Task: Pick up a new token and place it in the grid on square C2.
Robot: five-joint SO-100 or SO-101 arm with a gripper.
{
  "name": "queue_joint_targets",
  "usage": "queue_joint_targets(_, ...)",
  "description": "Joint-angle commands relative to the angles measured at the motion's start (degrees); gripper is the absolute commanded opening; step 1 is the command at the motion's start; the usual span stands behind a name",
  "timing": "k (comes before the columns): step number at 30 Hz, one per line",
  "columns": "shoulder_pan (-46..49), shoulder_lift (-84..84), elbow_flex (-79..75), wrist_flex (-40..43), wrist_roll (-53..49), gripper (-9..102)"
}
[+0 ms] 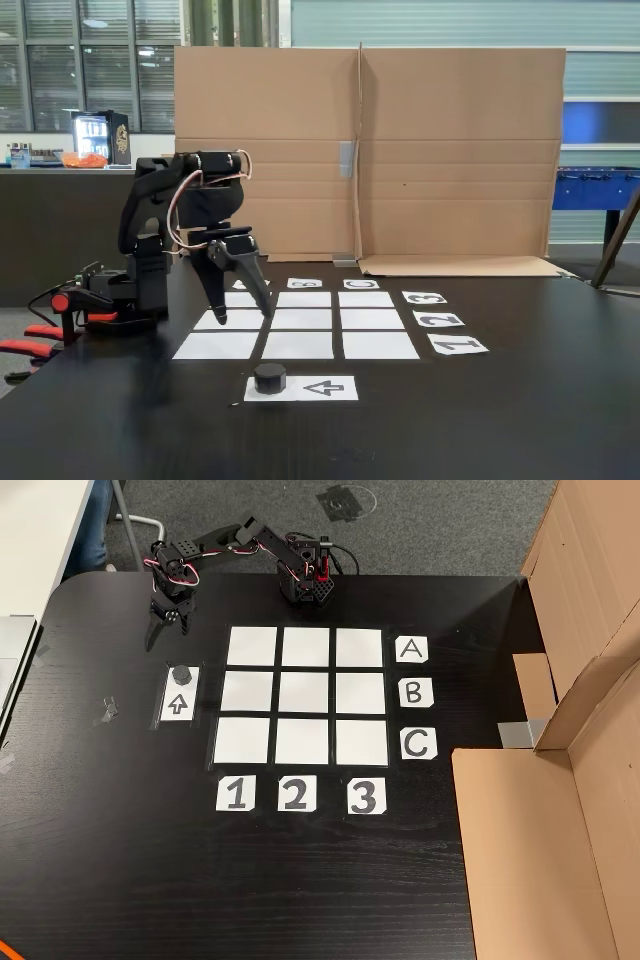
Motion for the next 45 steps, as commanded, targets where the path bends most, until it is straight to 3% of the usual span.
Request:
queue_joint_targets(1,-1.2,-1.2,-4.2,0.2,0.9,44)
queue_joint_targets(20,-4.9,-16.2,-17.6,0.2,3.3,44)
queue_joint_targets(45,-6.9,-23.8,-21.1,0.2,6.8,44)
